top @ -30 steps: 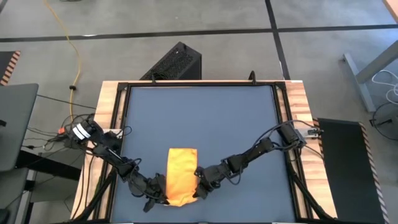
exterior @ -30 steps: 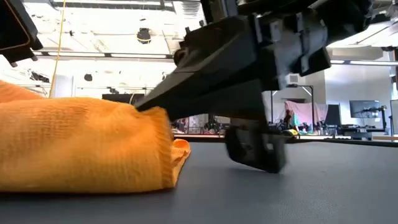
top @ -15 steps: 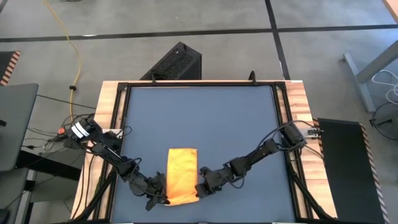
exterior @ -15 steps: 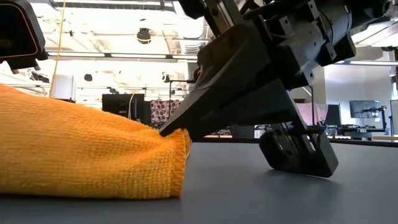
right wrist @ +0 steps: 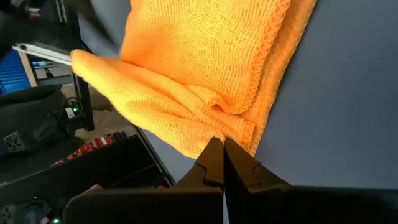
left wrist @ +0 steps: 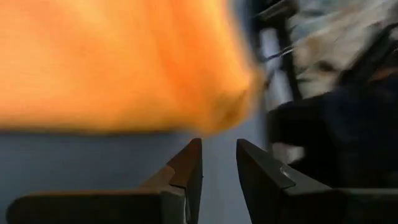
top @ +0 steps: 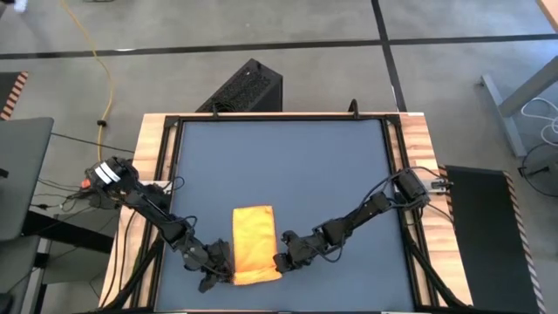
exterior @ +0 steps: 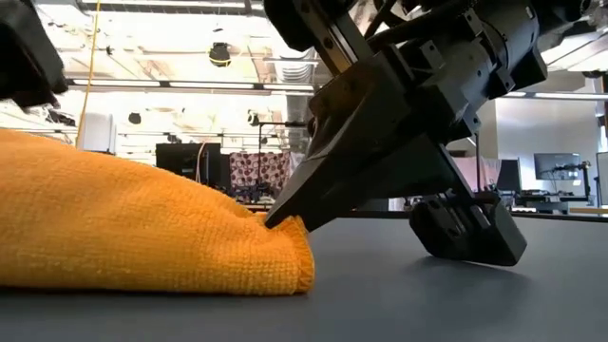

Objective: Roll towel
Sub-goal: Roll the yellow towel

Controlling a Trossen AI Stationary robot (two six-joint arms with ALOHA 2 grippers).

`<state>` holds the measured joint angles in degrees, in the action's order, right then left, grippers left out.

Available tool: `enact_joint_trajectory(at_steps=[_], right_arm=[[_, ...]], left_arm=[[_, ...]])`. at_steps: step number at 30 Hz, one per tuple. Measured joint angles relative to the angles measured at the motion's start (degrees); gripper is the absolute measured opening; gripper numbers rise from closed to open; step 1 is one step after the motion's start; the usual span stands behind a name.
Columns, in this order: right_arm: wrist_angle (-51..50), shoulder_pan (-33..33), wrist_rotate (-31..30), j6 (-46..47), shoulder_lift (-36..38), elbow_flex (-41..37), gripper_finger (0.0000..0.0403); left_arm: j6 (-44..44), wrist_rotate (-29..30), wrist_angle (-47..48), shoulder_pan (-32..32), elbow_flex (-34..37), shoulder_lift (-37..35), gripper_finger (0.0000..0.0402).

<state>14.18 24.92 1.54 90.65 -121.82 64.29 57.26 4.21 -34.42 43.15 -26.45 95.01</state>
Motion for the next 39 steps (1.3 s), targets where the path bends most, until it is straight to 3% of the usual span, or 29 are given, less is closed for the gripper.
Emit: enact_joint_trajectory(at_steps=[6,13,18,21,24,28,32,39], right_arm=[[-0.3,-1.0,0.3,0.2,0.0,0.0,0.0013],[-0.6,-1.6,0.3,0.4,0.0,0.0,0.0013],[-0.7,-2.0,0.3,0.6,0.0,0.0,0.0013],[-0.7,-2.2,0.3,0.6,0.0,0.0,0.0013],[-0.7,-2.1,0.3,0.6,0.0,0.0,0.0013],[-0.7,-2.1,0.2,0.5,0.0,0.0,0.0015],[-0.7,-2.2,0.1,0.0,0.0,0.0,0.0018],[-0.3,-2.3,-1.8,-1.4,0.0,-0.1,0.0049]], left_arm=[[-5.6,11.4,17.4,-0.3,-1.2,-11.0,0.0066],[-28.9,24.8,16.9,-0.4,-7.7,-19.4,0.0041],[-39.2,20.5,18.0,-2.1,-15.7,-10.9,0.0016],[-35.7,13.6,21.4,-4.3,-19.2,-3.5,0.0003],[-31.6,7.1,22.0,-7.1,-19.5,-0.8,0.0001],[-29.9,7.3,25.4,-8.1,-19.7,0.9,0.0000],[-28.4,3.5,23.7,-7.2,-19.7,3.9,0.0000],[-26.5,3.8,25.4,-6.8,-19.7,6.4,0.0000]])
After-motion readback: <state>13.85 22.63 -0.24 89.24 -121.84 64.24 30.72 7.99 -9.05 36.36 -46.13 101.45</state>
